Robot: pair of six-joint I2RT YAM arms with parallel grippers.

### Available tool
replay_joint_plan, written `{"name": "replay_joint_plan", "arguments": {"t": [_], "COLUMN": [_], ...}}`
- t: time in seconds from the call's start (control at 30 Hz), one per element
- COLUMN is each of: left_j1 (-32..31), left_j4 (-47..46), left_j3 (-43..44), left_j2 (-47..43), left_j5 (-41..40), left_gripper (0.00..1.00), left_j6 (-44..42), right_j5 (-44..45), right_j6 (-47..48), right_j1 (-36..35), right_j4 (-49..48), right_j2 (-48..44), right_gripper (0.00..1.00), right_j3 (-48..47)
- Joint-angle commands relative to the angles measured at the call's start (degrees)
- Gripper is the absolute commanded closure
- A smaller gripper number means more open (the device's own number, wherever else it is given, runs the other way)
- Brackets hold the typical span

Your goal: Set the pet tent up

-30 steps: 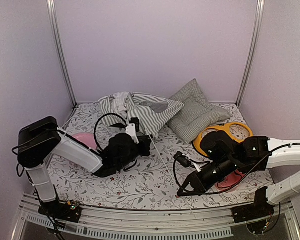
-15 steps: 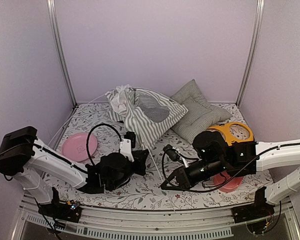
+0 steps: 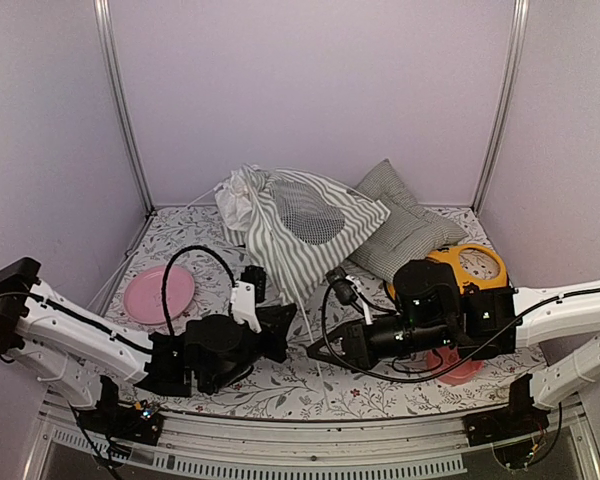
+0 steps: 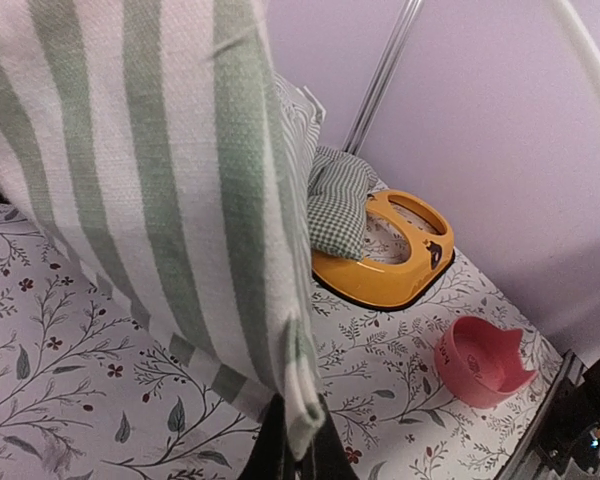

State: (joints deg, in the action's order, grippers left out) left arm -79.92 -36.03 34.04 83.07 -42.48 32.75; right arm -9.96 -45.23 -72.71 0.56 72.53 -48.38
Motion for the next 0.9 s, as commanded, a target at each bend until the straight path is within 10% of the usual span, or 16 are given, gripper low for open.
{"name": "replay_joint_plan", "arguments": {"t": [0.0,0.87], "left_j1": [-6.5,-25.4], "left_j4": [6.5,31.5], "left_j3": [-0.5,0.2], "left_j2": [-2.0,-3.3], "left_j5": [4.2,-8.8], "left_gripper": [1.00,1.00], "left_j6": [1.6,21.4], "right_j5": [12.0,8.5], "right_j6": [1.5,11.2], "right_j1": [1.9,6.2], "right_j4": [-11.8,-24.9], "right_j2": [0.4,12.1], "right_gripper": [1.00,1.00], "right_j3": [-5.5,-19.6]}}
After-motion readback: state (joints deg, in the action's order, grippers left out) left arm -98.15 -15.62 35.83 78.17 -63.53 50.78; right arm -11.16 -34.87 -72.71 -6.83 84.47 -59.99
